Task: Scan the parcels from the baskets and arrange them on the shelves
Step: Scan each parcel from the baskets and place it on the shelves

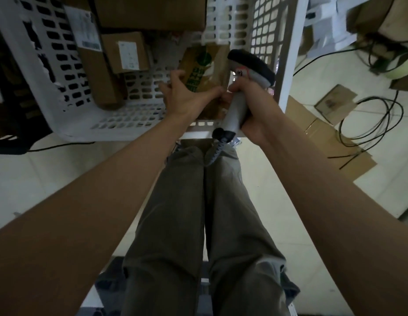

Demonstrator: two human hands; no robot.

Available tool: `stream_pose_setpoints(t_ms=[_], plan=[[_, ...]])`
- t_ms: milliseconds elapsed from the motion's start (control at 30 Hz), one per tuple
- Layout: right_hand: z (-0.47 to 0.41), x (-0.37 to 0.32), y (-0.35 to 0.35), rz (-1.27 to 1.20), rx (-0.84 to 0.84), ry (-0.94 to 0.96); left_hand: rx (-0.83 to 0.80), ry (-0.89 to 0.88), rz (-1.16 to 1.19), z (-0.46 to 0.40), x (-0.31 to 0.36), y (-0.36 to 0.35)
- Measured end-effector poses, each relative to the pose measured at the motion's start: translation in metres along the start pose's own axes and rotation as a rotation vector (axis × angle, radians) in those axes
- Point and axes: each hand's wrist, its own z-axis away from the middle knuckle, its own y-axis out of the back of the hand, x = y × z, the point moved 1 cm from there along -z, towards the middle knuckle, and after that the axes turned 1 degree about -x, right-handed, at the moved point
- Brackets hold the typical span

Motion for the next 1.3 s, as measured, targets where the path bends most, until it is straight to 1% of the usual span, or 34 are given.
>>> stream_pose_setpoints(t_ms=[133, 300, 467, 533, 667, 800, 967, 1100, 1200, 1300], plan=[[0.034, -0.005, -0.008, 0.057, -0.051, -0.002, -0.014, 0.026, 0.024, 0.026, 0.009, 0.024], [0.088, -0.014, -0.023, 0.113, -0.023, 0.053, 0.01, 0.069, 0.144, 0.075, 0.017, 0.064], [0.158, -0.026, -0.045, 0.374, 0.024, 0.143, -0.037, 0.138, 0.31, 0.152, 0.018, 0.113], [0.19, -0.031, -0.057, 0.48, 0.003, 0.16, -0.041, 0.149, 0.4, 0.184, 0.018, 0.132], [0.251, -0.034, -0.079, 0.629, -0.075, 0.202, -0.012, 0.157, 0.602, 0.249, 0.021, 0.157], [0.318, -0.031, -0.098, 0.735, -0.15, 0.206, 0.07, 0.158, 0.799, 0.318, 0.019, 0.183], [0.42, -0.012, -0.135, 0.941, -0.317, 0.315, 0.189, 0.117, 0.884, 0.405, 0.014, 0.235], [0.505, 0.021, -0.171, 1.081, -0.484, 0.45, 0.27, 0.084, 0.955, 0.471, -0.009, 0.288], [0.559, 0.058, -0.197, 1.198, -0.598, 0.551, 0.395, 0.079, 1.03, 0.518, -0.038, 0.321], [0.6, 0.107, -0.223, 1.313, -0.716, 0.57, 0.521, 0.092, 1.123, 0.569, -0.072, 0.347]])
